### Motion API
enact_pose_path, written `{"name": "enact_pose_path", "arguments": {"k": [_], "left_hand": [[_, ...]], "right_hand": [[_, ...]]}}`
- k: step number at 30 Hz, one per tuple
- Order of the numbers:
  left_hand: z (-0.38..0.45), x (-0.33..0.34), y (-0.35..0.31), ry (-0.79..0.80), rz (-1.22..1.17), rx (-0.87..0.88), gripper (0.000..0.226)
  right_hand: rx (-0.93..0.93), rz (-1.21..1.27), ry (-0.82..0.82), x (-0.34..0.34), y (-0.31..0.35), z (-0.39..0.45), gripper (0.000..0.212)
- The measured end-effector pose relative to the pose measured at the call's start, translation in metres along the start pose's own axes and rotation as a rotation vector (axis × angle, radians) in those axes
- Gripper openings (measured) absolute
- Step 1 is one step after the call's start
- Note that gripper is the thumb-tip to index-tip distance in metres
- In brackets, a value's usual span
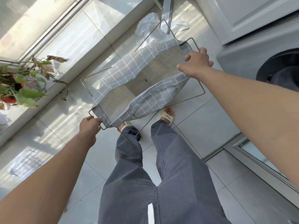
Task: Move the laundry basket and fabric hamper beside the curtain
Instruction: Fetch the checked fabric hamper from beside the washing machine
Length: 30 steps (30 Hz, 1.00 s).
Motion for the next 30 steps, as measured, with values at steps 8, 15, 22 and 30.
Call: {"name": "enact_pose_path", "arguments": {"k": [8, 15, 22, 30], "left_hand": [[-0.013, -0.006, 0.005, 0.1, -0.114, 0.007, 0.024], [-0.032, -0.024, 0.014, 0.148, -0.145, 0.046, 0.03], [-0.065, -0.067, 0.02, 0.162, -0.199, 0.087, 0.029], [-0.1, -0.168, 0.01, 0.048, -0.389, 0.176, 0.026]], "right_hand": [[0.058, 0.366, -0.21, -0.028, -0.022, -0.034, 0.047], [0.127, 0.277, -0.186, 0.011, -0.022, -0.1, 0.039], [0.16, 0.244, -0.123, 0.019, 0.012, -0.155, 0.026], [-0.093, 0.172, -0.177, -0.031, 0.13, -0.2, 0.029]]}}
Point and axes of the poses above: each hand's wrist, its own z-axis towards the middle knuckle, its own x-axis out of the palm, y = z × x, the point moved 10 cm from there along z, towards the middle knuckle, and after that the axes turned 12 degrees about z, right-handed, at the moved point
